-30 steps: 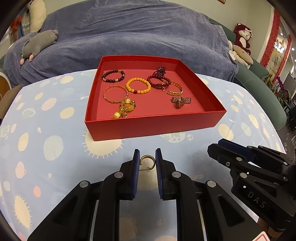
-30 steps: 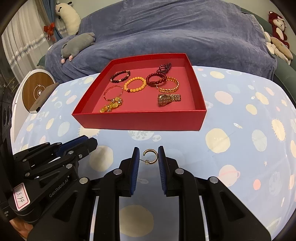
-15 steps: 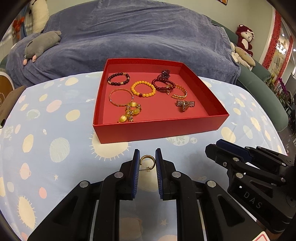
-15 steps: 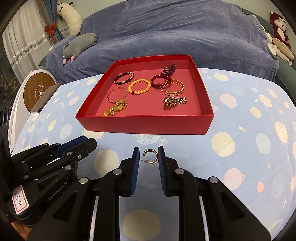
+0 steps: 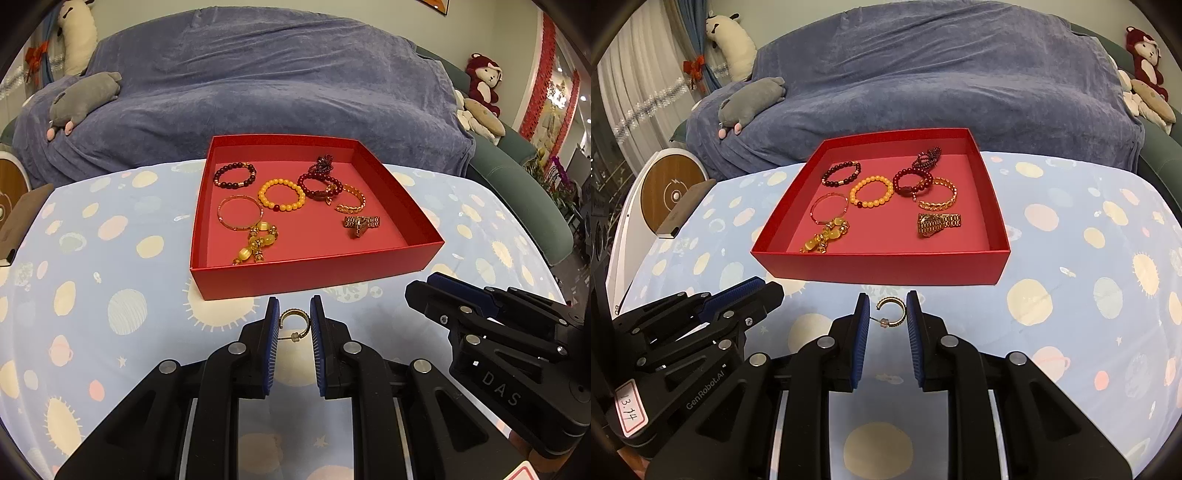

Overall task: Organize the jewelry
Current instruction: 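Carry both gold earrings toward the red box, then lower both earrings into the red box and open both tools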

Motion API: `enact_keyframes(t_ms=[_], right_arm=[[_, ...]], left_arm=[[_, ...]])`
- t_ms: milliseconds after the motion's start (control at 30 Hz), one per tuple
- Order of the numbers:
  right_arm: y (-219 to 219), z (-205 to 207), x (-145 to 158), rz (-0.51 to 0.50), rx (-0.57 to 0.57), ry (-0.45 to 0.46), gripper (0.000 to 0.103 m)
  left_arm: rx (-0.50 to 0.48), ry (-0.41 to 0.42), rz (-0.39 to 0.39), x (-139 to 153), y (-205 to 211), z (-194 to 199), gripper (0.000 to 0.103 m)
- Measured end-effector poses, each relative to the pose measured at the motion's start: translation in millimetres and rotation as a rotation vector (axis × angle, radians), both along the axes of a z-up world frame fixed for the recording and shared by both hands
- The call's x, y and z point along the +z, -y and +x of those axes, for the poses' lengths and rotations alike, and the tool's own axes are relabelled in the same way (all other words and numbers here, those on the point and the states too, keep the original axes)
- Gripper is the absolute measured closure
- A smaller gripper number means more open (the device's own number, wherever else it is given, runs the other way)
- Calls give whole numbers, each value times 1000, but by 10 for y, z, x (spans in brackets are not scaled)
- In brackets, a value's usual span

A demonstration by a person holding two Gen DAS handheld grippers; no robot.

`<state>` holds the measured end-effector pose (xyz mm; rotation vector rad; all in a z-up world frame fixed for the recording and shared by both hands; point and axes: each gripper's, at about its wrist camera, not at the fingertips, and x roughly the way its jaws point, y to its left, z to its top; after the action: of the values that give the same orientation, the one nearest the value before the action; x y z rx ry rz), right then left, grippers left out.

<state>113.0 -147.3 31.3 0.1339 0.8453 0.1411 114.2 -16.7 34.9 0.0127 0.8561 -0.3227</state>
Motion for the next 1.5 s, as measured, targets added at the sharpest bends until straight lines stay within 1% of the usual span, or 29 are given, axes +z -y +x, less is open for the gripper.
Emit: enact_keyframes(t_ms=[633, 800, 967, 1133, 1333, 1500], right_arm=[[84, 79, 353, 11, -28, 79, 83], [151, 164, 436, 20, -35, 95, 83], [213, 322, 515, 23, -35, 103, 83], [218, 575, 539, 20, -30, 102, 83], [242, 902, 460, 21, -41, 91, 83], [272, 1124, 346, 14, -48, 80, 83]], left_arm=[[8, 85, -5, 379, -15, 84, 89], [6, 99, 13, 444, -34, 152, 88], [5, 100, 33, 478, -24, 342, 88], [9, 95, 40, 465, 29, 570, 88], [28, 94, 55, 407, 114, 865, 88], [41, 74, 67, 303, 171, 1094, 88]])
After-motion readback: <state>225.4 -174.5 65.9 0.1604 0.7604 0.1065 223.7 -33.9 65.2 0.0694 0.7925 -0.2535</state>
